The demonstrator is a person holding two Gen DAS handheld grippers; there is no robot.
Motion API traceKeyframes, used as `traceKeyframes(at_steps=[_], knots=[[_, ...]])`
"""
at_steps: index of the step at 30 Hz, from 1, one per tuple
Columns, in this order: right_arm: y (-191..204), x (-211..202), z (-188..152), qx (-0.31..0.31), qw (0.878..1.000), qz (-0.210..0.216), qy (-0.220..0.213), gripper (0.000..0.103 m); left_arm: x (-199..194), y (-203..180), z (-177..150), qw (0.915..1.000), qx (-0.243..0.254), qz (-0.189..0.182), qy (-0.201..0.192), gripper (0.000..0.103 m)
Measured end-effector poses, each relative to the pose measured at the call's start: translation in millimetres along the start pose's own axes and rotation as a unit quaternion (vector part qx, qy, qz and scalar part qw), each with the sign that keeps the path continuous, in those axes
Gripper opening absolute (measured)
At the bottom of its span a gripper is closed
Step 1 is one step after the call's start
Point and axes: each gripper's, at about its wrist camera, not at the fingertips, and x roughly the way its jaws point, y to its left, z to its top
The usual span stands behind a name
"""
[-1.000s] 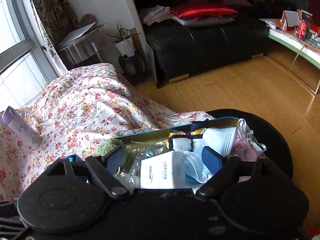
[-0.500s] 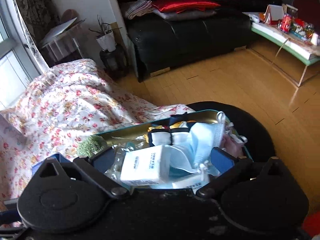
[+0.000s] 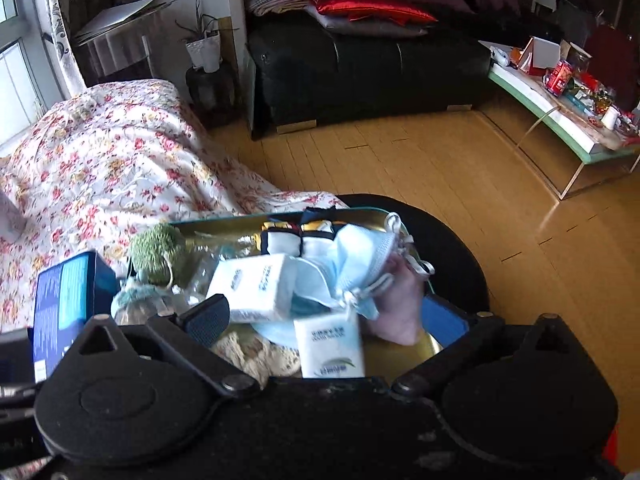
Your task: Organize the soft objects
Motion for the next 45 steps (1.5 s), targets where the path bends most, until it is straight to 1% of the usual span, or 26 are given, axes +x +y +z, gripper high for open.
traceKeyframes(at_steps=[3, 9, 18, 20, 23, 26, 30, 33, 45], knots=[[-7, -6, -6, -0.008, 1.0, -0.008, 0.0, 0.103, -3, -3, -4, 1.0, 0.002, -0.002, -0.002, 0.087], [-20, -14, -18, 0.006, 1.0, 0.005, 0.002, 0.103, -7, -11, -13, 0.9999, 0.01, 0.002, -0.004, 0.087], [-19, -24, -32, -0.004, 1.0, 0.018, -0.013, 0.103, -10, -15, -24, 0.9999, 0.003, 0.012, -0.001, 0.088], [-19, -25, -34, -0.004, 1.0, 0.014, -0.023, 0.103, -10, -16, -26, 0.9999, 0.003, 0.011, 0.001, 0.088], [-17, -24, -35, -0.004, 0.999, 0.011, -0.03, 0.103, -11, -17, -28, 0.9998, 0.003, 0.018, 0.001, 0.089], [-17, -22, -35, -0.001, 1.0, 0.011, -0.029, 0.103, -12, -17, -29, 0.9997, 0.001, 0.022, -0.003, 0.094], [-21, -17, -33, 0.011, 0.999, 0.026, -0.015, 0.103, -14, -19, -30, 0.9994, 0.006, 0.033, -0.008, 0.094], [-25, -16, -32, 0.022, 0.999, 0.031, -0.01, 0.103, -14, -19, -30, 0.9994, 0.006, 0.034, -0.007, 0.094], [-21, -16, -33, 0.013, 1.0, 0.017, -0.015, 0.103, -11, -20, -30, 0.9993, 0.011, 0.037, -0.005, 0.094]])
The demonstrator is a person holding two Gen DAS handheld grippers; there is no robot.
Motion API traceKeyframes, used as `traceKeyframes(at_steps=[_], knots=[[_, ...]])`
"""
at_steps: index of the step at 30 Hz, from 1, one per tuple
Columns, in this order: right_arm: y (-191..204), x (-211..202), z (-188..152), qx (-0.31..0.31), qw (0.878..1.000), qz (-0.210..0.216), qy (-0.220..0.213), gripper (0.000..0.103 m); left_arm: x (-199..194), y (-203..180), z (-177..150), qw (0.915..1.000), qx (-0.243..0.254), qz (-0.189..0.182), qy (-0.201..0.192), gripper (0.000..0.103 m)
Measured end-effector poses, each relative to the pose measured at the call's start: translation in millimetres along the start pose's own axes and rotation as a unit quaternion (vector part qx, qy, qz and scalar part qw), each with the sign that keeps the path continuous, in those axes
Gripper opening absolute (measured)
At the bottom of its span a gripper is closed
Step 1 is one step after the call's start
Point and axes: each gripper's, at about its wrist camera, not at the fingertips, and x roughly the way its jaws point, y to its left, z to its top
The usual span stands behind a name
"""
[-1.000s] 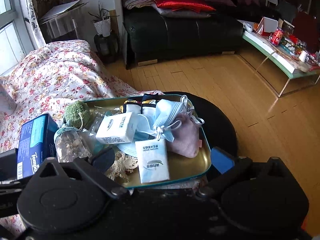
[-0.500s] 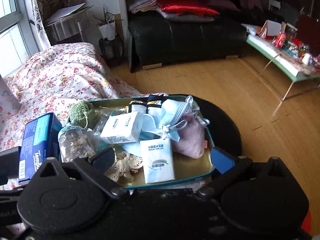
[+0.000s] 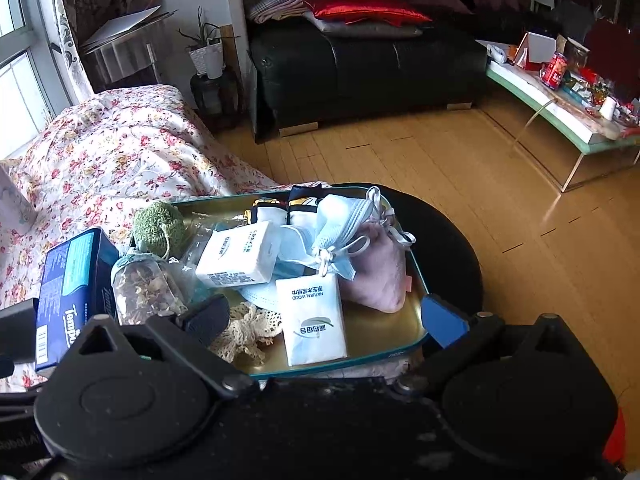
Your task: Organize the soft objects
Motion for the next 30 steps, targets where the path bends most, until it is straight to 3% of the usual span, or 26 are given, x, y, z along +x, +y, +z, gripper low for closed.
traceKeyframes(at_steps=[30], knots=[[-0.8, -0.3, 0.0, 0.004, 1.0, 0.0, 0.0, 0.103, 2.2, 2.0, -3.0, 1.0, 0.001, 0.009, 0.003, 0.094]])
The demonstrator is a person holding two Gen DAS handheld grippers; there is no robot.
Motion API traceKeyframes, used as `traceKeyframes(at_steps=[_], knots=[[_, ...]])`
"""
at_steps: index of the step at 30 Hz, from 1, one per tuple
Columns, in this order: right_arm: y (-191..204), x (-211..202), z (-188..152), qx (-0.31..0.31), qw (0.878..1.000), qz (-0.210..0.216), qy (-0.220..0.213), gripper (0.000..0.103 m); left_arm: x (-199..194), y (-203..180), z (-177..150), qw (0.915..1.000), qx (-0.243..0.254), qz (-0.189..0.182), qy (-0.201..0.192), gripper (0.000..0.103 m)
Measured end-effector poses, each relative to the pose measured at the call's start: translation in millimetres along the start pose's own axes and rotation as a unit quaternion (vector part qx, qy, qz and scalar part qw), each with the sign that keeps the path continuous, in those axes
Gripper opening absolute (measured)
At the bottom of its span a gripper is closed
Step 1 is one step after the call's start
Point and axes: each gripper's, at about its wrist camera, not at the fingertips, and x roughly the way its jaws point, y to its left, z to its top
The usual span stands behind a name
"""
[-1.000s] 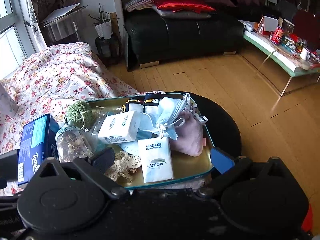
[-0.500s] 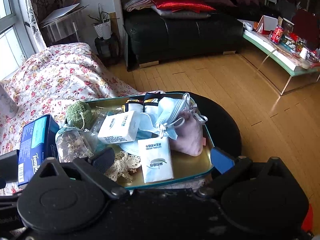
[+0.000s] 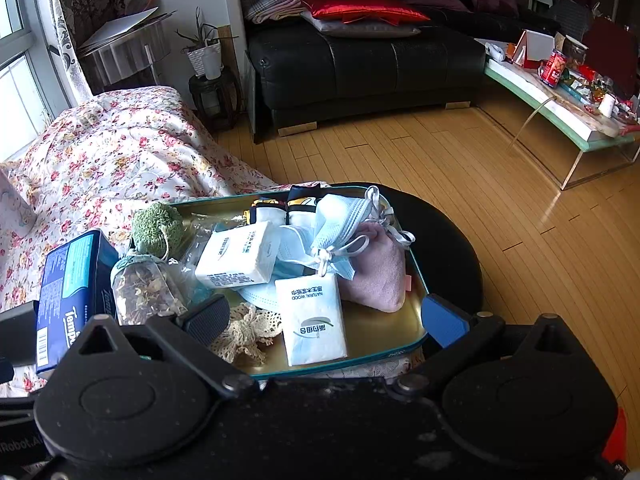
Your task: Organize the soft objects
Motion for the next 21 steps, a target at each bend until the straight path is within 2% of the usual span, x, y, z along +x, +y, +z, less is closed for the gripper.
traceKeyframes(at_steps=[21], knots=[[-0.3, 0.2, 0.1, 0.0, 1.0, 0.0, 0.0, 0.103, -0.1, 1.1, 0.2, 1.0, 0.0, -0.001, 0.001, 0.094]])
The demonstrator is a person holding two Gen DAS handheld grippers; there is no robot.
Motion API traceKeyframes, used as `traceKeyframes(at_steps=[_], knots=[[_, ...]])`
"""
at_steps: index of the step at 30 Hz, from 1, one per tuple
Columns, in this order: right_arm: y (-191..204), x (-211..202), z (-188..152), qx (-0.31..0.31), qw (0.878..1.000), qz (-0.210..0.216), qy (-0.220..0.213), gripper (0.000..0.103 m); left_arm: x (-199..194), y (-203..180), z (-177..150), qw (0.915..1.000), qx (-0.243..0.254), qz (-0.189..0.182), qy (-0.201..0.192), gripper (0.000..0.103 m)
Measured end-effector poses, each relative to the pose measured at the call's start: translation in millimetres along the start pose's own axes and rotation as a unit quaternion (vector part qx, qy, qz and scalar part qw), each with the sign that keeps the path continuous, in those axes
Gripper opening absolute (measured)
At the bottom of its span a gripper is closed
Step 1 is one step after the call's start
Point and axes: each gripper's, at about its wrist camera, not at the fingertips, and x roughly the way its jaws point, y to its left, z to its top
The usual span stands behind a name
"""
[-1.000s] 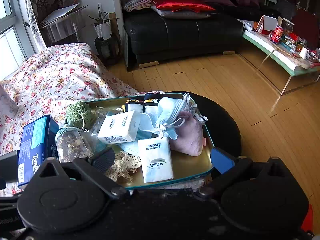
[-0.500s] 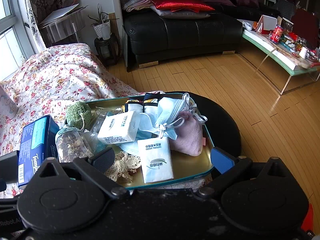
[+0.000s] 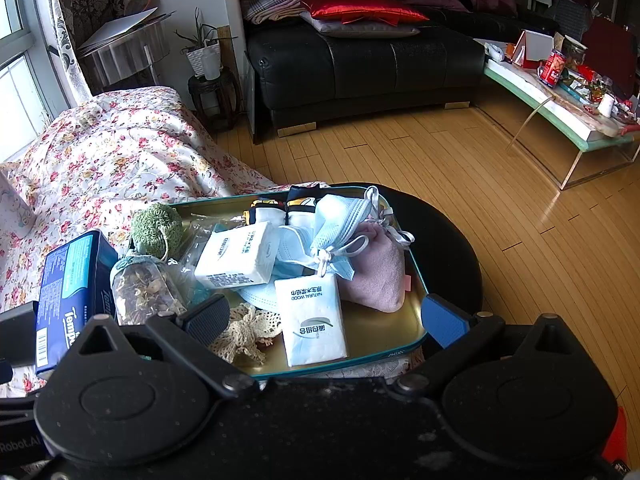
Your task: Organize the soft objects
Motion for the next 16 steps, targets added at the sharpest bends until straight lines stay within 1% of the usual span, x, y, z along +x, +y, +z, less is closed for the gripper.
traceKeyframes(at_steps=[16], knots=[[-0.1, -0.3, -0.1, 0.001, 1.0, 0.0, 0.0, 0.103, -1.0, -2.3, -0.2, 1.0, 0.004, 0.005, -0.002, 0.094]])
